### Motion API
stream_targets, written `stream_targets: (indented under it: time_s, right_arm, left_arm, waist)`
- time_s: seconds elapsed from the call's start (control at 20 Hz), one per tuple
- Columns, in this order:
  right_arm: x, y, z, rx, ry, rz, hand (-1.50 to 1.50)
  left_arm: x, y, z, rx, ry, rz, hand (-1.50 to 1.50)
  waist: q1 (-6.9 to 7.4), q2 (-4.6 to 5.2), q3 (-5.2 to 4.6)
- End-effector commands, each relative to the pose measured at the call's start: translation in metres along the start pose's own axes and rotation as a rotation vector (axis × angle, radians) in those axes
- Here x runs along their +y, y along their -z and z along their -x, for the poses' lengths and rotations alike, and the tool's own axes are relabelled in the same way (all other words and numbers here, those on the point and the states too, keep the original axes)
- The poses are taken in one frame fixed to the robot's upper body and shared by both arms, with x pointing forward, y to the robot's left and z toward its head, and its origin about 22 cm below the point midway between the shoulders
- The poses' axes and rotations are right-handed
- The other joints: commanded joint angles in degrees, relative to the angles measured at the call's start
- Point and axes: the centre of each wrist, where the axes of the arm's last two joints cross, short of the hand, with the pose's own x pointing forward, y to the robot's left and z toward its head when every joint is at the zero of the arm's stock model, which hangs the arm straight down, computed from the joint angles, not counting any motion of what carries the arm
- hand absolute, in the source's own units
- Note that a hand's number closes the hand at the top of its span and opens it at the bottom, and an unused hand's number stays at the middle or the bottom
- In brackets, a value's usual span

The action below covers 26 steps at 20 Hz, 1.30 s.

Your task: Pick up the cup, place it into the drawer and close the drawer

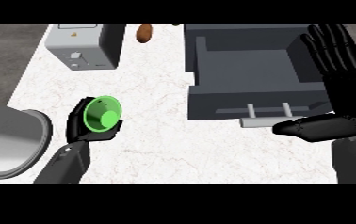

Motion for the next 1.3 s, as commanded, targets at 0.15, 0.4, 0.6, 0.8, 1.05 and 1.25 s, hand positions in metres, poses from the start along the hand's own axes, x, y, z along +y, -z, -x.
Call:
stream_targets:
  time_s: [0.15, 0.4, 0.6, 0.8, 1.05, 1.25]
  right_arm:
    - [-0.013, -0.015, 0.008, 0.001, -0.016, 0.010, -1.50]
    - [-0.010, -0.001, -0.001, 0.030, -0.024, 0.041, -1.50]
    - [-0.002, -0.014, 0.004, 0.051, -0.034, 0.028, -1.50]
    - [-0.008, -0.013, 0.009, 0.045, -0.042, 0.043, -1.50]
    - [-0.007, -0.007, 0.006, 0.028, -0.033, 0.045, -1.50]
    - [-0.004, -0.006, 0.016, 0.012, -0.048, 0.030, -1.50]
  left_arm:
    - [-0.032, 0.026, -0.010, -0.187, -0.235, 0.068, 1.50]
    - [-0.065, 0.094, -0.052, -0.238, -0.224, 0.240, 1.50]
    - [-0.105, 0.118, -0.083, -0.260, -0.246, 0.293, 1.50]
    - [-0.154, 0.126, -0.113, -0.266, -0.250, 0.375, 1.50]
    - [-0.197, 0.164, -0.186, -0.255, -0.237, 0.405, 1.50]
    - [-0.229, 0.176, -0.219, -0.264, -0.180, 0.405, 1.50]
  waist:
    - [0.49, -0.44, 0.18]
    - [1.97, -1.09, 0.31]
    - [2.36, -1.31, 0.34]
    - [2.39, -1.26, 0.33]
    - [1.82, -1.14, 0.32]
    - [1.11, -0.68, 0.30]
